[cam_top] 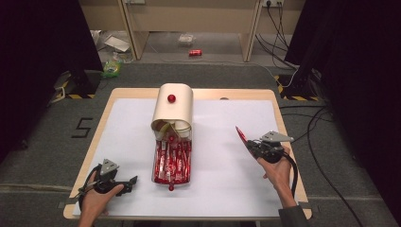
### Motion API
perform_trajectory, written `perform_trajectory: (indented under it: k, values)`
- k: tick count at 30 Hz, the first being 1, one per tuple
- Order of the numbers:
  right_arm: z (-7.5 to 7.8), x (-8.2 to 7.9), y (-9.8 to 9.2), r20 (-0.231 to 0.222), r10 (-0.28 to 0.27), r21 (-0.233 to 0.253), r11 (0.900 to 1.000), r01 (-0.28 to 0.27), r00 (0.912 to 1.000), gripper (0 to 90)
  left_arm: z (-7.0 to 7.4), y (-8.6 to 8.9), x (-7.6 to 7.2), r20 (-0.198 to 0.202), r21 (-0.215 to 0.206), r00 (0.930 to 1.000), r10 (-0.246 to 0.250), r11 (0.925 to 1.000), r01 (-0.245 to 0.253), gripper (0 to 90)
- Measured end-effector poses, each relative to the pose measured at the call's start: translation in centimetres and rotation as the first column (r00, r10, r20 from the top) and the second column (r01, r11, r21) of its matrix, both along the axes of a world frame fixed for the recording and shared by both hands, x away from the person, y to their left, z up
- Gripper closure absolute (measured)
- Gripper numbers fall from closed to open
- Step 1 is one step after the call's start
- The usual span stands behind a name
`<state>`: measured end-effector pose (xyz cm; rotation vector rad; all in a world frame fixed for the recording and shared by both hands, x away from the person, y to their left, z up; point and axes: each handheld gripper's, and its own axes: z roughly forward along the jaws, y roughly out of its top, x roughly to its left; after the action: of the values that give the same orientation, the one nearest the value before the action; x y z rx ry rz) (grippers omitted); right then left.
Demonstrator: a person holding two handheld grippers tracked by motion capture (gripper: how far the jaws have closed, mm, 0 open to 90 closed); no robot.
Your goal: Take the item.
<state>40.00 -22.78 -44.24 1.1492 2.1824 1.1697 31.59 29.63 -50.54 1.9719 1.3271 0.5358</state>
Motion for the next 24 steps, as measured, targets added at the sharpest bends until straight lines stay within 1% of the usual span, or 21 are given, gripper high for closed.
perform_trajectory:
  k: [3, 7, 11, 14, 18, 20, 23, 24]
  values:
    - [-0.3, 0.2, 0.0, -0.001, -0.001, -0.019, 1.0, 0.001, 1.0, 85.7, 0.0, 0.0, 0.0, 0.0, 0.0, 1.0, 0.0, 1.0, 0.0, 6.6]
    - [-0.5, 0.3, 0.0, -0.006, -0.001, -0.03, 1.0, 0.001, 1.0, 85.7, 0.0, 0.0, 0.0, 0.0, 0.0, 1.0, 0.0, 1.0, 0.0, 6.6]
    - [-0.9, 0.6, -0.3, -0.02, -0.013, -0.038, 0.999, 0.012, 0.9997, 85.6, 0.0, 0.0, 0.0, 0.0, 0.0, 1.0, 0.0, 1.0, 0.0, 6.6]
    - [-1.1, 0.7, -0.5, -0.027, -0.022, -0.034, 0.999, 0.021, 0.9994, 85.6, 0.0, 0.0, 0.0, 0.0, 0.0, 1.0, 0.0, 1.0, 0.0, 6.6]
    - [-1.4, 0.9, -0.8, -0.035, -0.026, -0.051, 0.998, 0.025, 0.999, 85.5, 0.0, 0.0, 0.0, 0.0, 0.0, 1.0, 0.0, 1.0, 0.0, 6.6]
    - [-1.6, 0.9, -0.9, -0.041, -0.029, -0.052, 0.998, 0.027, 0.9988, 85.5, 0.0, 0.0, 0.0, 0.0, 0.0, 1.0, 0.0, 1.0, 0.0, 6.6]
    - [-2.1, 1.2, -0.9, -0.061, -0.035, -0.063, 0.998, 0.031, 0.9975, 85.4, 0.0, 0.0, 0.0, 0.0, 0.0, 1.0, 0.0, 1.0, 0.0, 6.6]
    - [-2.2, 1.2, -0.9, -0.06, -0.033, -0.065, 0.997, 0.029, 0.9977, 85.4, 0.0, 0.0, 0.0, 0.0, 0.0, 1.0, 0.0, 1.0, 0.0, 6.6]
